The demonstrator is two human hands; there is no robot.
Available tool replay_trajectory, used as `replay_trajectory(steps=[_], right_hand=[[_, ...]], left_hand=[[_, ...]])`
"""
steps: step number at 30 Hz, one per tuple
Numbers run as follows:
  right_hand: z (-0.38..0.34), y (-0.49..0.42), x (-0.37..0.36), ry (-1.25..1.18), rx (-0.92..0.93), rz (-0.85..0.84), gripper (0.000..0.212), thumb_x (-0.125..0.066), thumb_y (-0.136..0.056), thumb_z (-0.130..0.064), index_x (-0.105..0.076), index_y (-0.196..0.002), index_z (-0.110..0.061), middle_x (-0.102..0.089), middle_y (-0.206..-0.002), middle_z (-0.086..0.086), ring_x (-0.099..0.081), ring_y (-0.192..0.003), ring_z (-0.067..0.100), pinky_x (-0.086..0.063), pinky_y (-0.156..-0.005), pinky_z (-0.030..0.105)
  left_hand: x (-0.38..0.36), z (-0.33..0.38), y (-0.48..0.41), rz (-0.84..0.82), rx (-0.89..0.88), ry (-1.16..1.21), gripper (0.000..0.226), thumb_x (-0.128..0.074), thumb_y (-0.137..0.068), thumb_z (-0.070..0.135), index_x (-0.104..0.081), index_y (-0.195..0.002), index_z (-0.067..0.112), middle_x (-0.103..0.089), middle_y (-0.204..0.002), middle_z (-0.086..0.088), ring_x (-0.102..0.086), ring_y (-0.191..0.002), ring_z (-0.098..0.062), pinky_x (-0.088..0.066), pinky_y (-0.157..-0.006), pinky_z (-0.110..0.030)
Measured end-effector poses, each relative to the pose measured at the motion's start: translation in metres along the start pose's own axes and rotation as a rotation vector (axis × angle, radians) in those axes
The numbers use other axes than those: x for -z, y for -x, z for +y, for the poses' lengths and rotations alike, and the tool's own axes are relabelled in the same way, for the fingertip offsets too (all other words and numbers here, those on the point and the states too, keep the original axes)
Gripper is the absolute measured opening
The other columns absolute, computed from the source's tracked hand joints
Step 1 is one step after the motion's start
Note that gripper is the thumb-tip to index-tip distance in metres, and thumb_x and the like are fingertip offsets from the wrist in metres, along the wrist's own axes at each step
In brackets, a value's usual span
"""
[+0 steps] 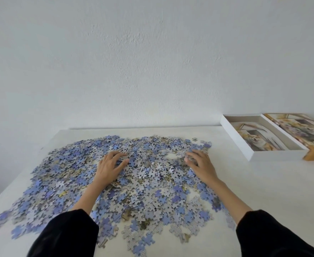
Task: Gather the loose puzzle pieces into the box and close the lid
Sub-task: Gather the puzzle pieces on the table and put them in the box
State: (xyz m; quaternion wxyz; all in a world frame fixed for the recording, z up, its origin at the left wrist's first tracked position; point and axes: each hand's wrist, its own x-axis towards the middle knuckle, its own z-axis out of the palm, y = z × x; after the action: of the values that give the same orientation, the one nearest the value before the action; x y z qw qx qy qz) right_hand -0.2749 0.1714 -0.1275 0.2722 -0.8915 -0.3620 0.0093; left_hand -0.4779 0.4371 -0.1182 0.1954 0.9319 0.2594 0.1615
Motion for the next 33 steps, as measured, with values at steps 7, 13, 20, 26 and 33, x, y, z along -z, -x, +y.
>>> replay_trajectory(steps=[7, 13, 20, 26, 33], right_hand=[[0.014, -0.014, 0.027, -0.175, -0.058, 0.23, 0.035, -0.046, -0.095, -0.032, -0.056, -0.124, -0.015, -0.05, -0.135, 0.004, -0.04, -0.128, 0.023, -0.031, -0.102, 0.032], [0.019, -0.013, 0.02, -0.142, -0.031, 0.054, 0.037, -0.046, -0.095, -0.032, -0.052, -0.129, -0.017, -0.042, -0.142, 0.003, -0.045, -0.126, 0.021, -0.036, -0.105, 0.041], [0.015, -0.041, 0.022, -0.354, 0.011, 0.287, 0.022, -0.054, -0.091, -0.021, -0.064, -0.11, -0.016, -0.063, -0.118, 0.002, -0.058, -0.105, 0.019, -0.04, -0.08, 0.021], [0.06, -0.089, 0.029, -0.152, -0.228, 0.035, 0.047, -0.037, -0.096, -0.042, -0.042, -0.137, -0.018, -0.032, -0.148, 0.007, -0.023, -0.138, 0.023, -0.019, -0.112, 0.039], [0.04, -0.106, 0.007, -0.145, -0.04, -0.138, 0.051, -0.026, -0.097, -0.046, -0.03, -0.143, -0.023, -0.021, -0.153, -0.002, -0.011, -0.142, 0.015, -0.008, -0.113, 0.036]], left_hand=[[0.004, 0.0, 0.003, -0.012, -0.012, -0.003, 0.116, 0.006, -0.058, 0.093, -0.051, -0.13, 0.023, -0.044, -0.135, 0.0, -0.041, -0.126, -0.017, -0.033, -0.107, -0.045], [0.003, 0.0, 0.0, 0.014, 0.006, 0.089, 0.086, -0.022, -0.077, 0.081, -0.054, -0.126, 0.019, -0.047, -0.131, -0.004, -0.051, -0.109, -0.016, -0.041, -0.096, -0.038], [0.003, 0.006, -0.019, 0.084, -0.021, 0.184, 0.036, -0.048, -0.094, 0.037, -0.055, -0.122, 0.016, -0.051, -0.125, -0.005, -0.053, -0.105, -0.017, -0.045, -0.09, -0.035], [-0.007, 0.006, -0.037, -0.005, -0.02, 0.198, 0.037, -0.048, -0.095, 0.032, -0.05, -0.129, 0.018, -0.047, -0.134, -0.003, -0.047, -0.118, -0.015, -0.039, -0.1, -0.031], [-0.011, -0.003, -0.047, -0.004, -0.014, 0.168, 0.037, -0.048, -0.095, 0.031, -0.051, -0.128, 0.016, -0.047, -0.134, -0.003, -0.048, -0.12, -0.017, -0.037, -0.1, -0.03]])
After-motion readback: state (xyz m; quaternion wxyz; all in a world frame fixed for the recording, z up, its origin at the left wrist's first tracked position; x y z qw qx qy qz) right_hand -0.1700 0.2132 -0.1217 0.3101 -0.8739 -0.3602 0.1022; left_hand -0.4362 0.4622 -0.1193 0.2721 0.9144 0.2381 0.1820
